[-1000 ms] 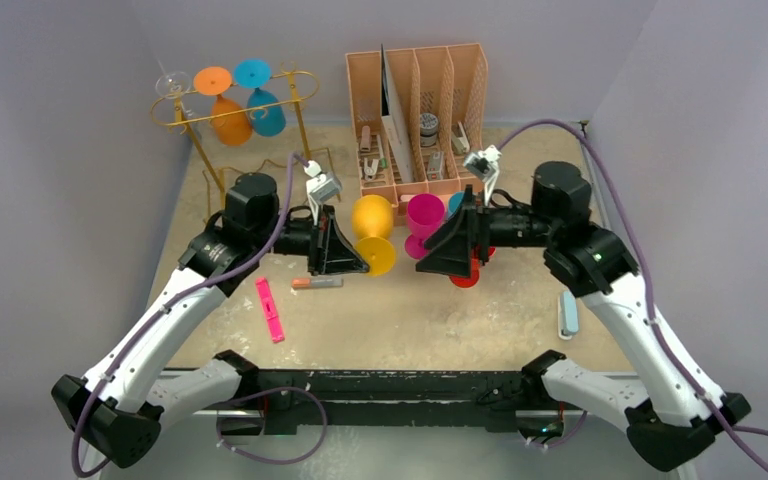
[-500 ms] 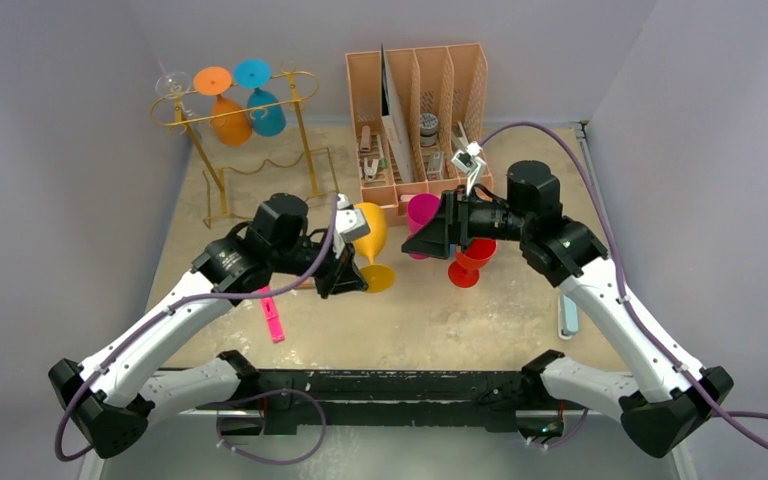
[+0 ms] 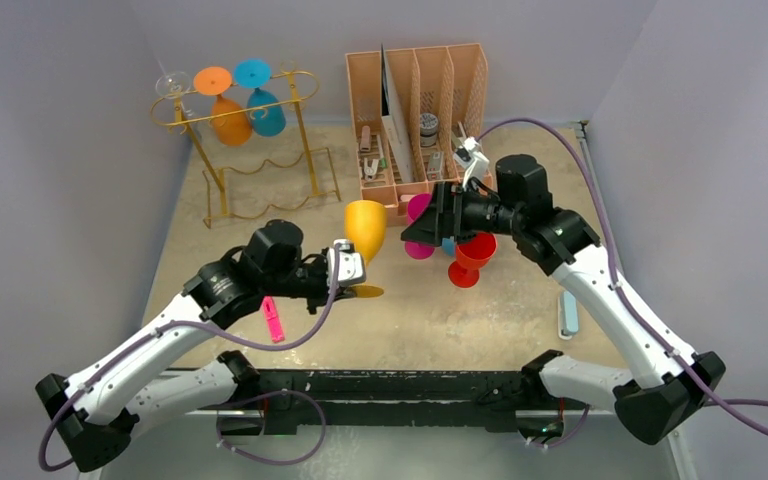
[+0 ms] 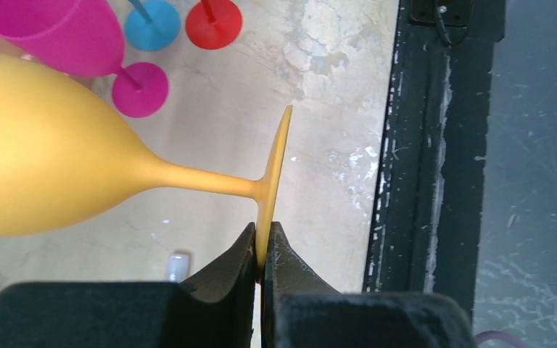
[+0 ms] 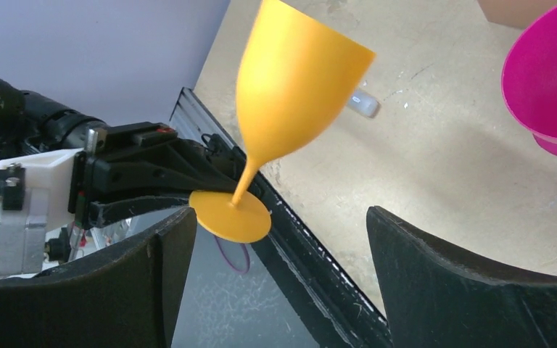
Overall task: Take the wine glass off the wine glass rack
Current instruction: Place the wine glass at the center of the board.
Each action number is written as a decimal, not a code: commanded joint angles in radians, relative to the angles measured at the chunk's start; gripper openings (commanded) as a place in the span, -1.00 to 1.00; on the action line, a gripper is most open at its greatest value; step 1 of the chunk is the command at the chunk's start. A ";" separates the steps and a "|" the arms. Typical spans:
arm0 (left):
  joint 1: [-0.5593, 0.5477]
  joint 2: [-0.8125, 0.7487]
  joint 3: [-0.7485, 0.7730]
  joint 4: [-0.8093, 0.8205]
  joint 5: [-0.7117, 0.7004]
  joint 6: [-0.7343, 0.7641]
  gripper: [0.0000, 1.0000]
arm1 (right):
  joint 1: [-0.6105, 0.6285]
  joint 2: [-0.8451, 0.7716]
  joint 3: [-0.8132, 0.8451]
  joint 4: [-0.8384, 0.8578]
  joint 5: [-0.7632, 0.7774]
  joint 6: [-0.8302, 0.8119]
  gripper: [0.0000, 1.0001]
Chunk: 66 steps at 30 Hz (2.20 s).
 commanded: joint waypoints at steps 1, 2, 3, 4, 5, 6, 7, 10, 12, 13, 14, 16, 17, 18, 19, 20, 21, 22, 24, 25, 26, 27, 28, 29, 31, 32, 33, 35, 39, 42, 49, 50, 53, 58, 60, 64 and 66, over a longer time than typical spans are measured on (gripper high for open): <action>-0.003 -0.061 -0.017 0.068 -0.039 0.082 -1.00 | -0.004 0.022 0.097 -0.047 -0.006 -0.061 0.79; -0.003 -0.068 -0.020 0.069 -0.037 0.085 -1.00 | -0.004 0.038 0.118 -0.071 -0.017 -0.072 0.79; -0.003 -0.071 -0.021 0.069 -0.037 0.088 -1.00 | -0.005 0.051 0.135 -0.085 -0.029 -0.081 0.79; -0.004 -0.071 -0.022 0.068 -0.036 0.091 -1.00 | -0.005 0.064 0.149 -0.091 -0.044 -0.085 0.79; -0.004 -0.070 -0.022 0.069 -0.033 0.092 -1.00 | -0.005 0.077 0.158 -0.092 -0.055 -0.086 0.79; -0.004 -0.071 -0.023 0.071 -0.029 0.093 -1.00 | -0.007 0.082 0.165 -0.086 -0.065 -0.085 0.79; -0.004 -0.071 -0.022 0.076 -0.018 0.093 -1.00 | -0.007 0.088 0.170 -0.075 -0.079 -0.084 0.80; -0.004 -0.105 -0.037 0.141 0.024 0.078 -1.00 | -0.015 0.137 0.216 -0.076 -0.165 -0.095 0.80; -0.004 -0.139 -0.069 0.193 0.037 0.080 -1.00 | -0.030 0.183 0.276 -0.089 -0.205 -0.091 0.78; -0.003 -0.152 -0.081 0.208 0.035 0.084 -1.00 | -0.038 0.201 0.297 -0.087 -0.227 -0.084 0.78; -0.003 -0.160 -0.084 0.206 0.035 0.088 -1.00 | -0.045 0.214 0.313 -0.077 -0.246 -0.077 0.78; -0.003 -0.160 -0.069 0.167 0.051 0.105 -1.00 | -0.057 0.228 0.329 -0.040 -0.270 -0.052 0.77; -0.002 -0.157 -0.058 0.144 0.066 0.112 -1.00 | -0.061 0.236 0.340 -0.029 -0.284 -0.049 0.77; -0.003 -0.149 -0.048 0.119 0.079 0.119 -1.00 | -0.065 0.244 0.354 -0.024 -0.294 -0.049 0.77; -0.004 -0.141 -0.036 0.100 0.094 0.124 -1.00 | -0.065 0.253 0.368 -0.018 -0.303 -0.048 0.78; -0.003 -0.133 -0.026 0.087 0.115 0.127 -1.00 | -0.066 0.265 0.377 -0.003 -0.317 -0.045 0.78; -0.004 -0.125 -0.019 0.079 0.129 0.130 -1.00 | -0.065 0.280 0.386 0.015 -0.337 -0.034 0.77; -0.004 -0.118 -0.012 0.077 0.140 0.131 -1.00 | -0.065 0.303 0.402 0.028 -0.357 -0.016 0.74; -0.004 -0.102 -0.001 0.078 0.157 0.136 -1.00 | -0.065 0.357 0.434 0.050 -0.373 0.020 0.62; -0.003 -0.096 0.006 0.075 0.162 0.140 -1.00 | -0.064 0.373 0.440 0.061 -0.389 0.024 0.55; -0.003 -0.092 0.011 0.069 0.168 0.146 -1.00 | -0.062 0.382 0.435 0.075 -0.393 0.032 0.49; -0.004 -0.090 0.014 0.066 0.172 0.151 -1.00 | -0.062 0.384 0.418 0.094 -0.389 0.055 0.43; -0.003 -0.090 0.013 0.066 0.174 0.151 -1.00 | -0.062 0.385 0.401 0.107 -0.379 0.071 0.39; -0.002 -0.091 0.013 0.066 0.177 0.154 -1.00 | -0.062 0.387 0.391 0.100 -0.375 0.064 0.37; -0.002 -0.093 0.014 0.066 0.183 0.155 -1.00 | -0.061 0.398 0.399 0.050 -0.385 0.016 0.36; -0.003 -0.092 0.015 0.064 0.188 0.155 -1.00 | -0.060 0.403 0.402 0.032 -0.397 0.005 0.35; -0.004 -0.090 0.016 0.063 0.193 0.155 -1.00 | -0.059 0.407 0.402 0.027 -0.406 -0.002 0.34; -0.003 -0.083 0.019 0.052 0.205 0.161 -1.00 | -0.059 0.410 0.399 0.027 -0.430 -0.004 0.29; -0.004 -0.064 0.043 0.003 0.198 0.202 -1.00 | -0.057 0.422 0.388 0.028 -0.537 0.000 0.17; -0.004 -0.066 0.051 0.001 0.181 0.218 -1.00 | -0.056 0.426 0.371 -0.006 -0.568 -0.017 0.14; -0.002 -0.022 0.079 -0.023 0.184 0.243 -1.00 | -0.045 0.444 0.377 -0.110 -0.584 -0.080 0.07; -0.002 -0.014 0.082 -0.026 0.181 0.249 -1.00 | -0.045 0.441 0.373 -0.104 -0.593 -0.079 0.07; -0.004 -0.005 0.089 -0.031 0.168 0.257 -1.00 | -0.045 0.419 0.345 -0.058 -0.595 -0.049 0.02; -0.003 -0.013 0.091 -0.019 0.153 0.260 -1.00 | -0.045 0.409 0.318 -0.022 -0.629 -0.007 -0.16; -0.002 -0.008 0.100 -0.030 0.151 0.262 -1.00 | -0.045 0.402 0.312 -0.029 -0.630 -0.007 -0.17; -0.004 0.011 0.121 -0.055 0.153 0.262 -1.00 | -0.045 0.385 0.299 -0.016 -0.628 -0.006 -0.17; -0.004 0.011 0.119 -0.055 0.155 0.261 -1.00 | -0.045 0.384 0.300 -0.016 -0.629 -0.002 -0.18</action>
